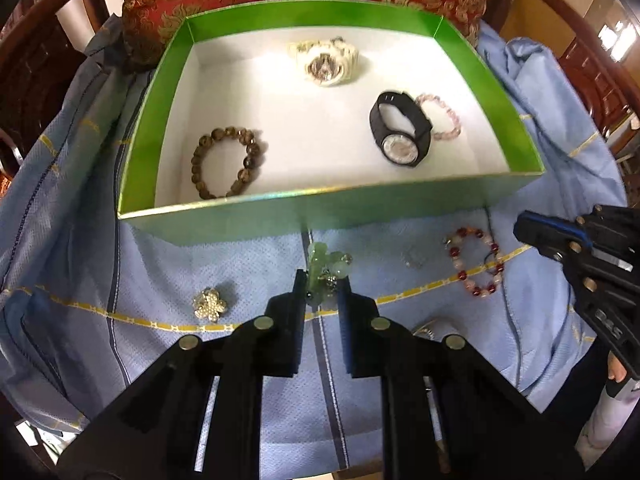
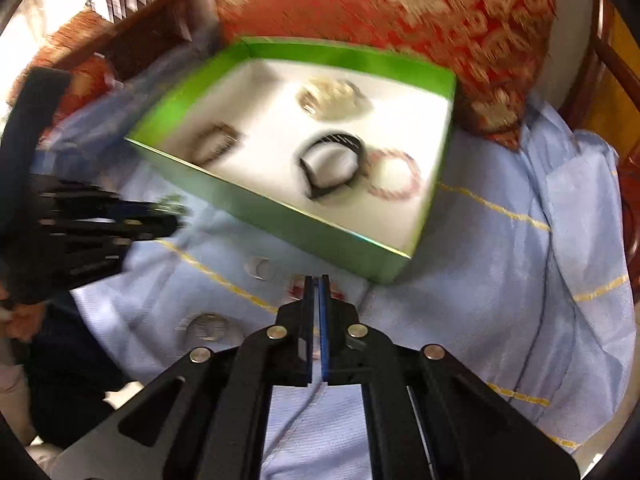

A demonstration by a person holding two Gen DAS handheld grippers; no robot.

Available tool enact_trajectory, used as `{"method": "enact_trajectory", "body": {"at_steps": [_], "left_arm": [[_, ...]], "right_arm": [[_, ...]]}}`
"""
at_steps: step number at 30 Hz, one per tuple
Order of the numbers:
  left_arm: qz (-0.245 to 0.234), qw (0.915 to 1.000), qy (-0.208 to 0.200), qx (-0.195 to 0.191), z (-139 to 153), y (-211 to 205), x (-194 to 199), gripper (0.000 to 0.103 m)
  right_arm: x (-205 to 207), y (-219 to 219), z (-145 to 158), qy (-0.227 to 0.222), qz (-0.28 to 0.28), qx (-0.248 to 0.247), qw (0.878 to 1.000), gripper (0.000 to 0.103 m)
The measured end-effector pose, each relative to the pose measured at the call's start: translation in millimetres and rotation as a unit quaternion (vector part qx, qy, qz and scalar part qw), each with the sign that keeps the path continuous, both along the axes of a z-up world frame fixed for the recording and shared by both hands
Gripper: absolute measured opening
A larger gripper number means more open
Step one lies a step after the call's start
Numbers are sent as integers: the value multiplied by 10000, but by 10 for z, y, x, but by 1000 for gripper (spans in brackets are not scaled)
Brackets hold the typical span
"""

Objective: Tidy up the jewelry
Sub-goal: 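Carry the pendant and red-bead bracelet into the green box and release both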

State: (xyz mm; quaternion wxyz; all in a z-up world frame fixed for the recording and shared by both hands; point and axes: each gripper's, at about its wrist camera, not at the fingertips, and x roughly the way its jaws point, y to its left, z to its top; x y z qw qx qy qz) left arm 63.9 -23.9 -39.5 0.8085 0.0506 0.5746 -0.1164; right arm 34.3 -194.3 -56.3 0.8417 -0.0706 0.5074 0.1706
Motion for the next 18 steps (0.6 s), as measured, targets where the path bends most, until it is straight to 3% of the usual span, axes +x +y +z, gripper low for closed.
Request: {"method": "enact_trajectory", "body": {"at_steps": [2, 6, 8, 9, 13, 18], "left_arm": [[-56, 10000, 7, 24, -19, -47, 2, 15], [-105, 9999, 8, 23, -22, -80, 1, 15], [-98, 9999, 3, 32, -21, -71, -2, 15], [-96, 10000, -11, 24, -16, -67, 0, 15], [-33, 9998, -155, -81, 91, -22, -14, 15], [-125, 9983, -507, -265, 367, -29, -100, 15]], "right_arm": [[62, 24, -166, 89, -57, -335, 9994, 12], [146, 98, -422, 381, 13, -559, 9977, 15], [145, 125, -422, 299, 51, -579, 9979, 15], [150, 125, -412, 341, 65, -520, 9980, 8], [112, 107, -241, 281, 116, -213, 9993, 8], [-46, 144, 252, -151, 336, 302, 9989, 8]]}}
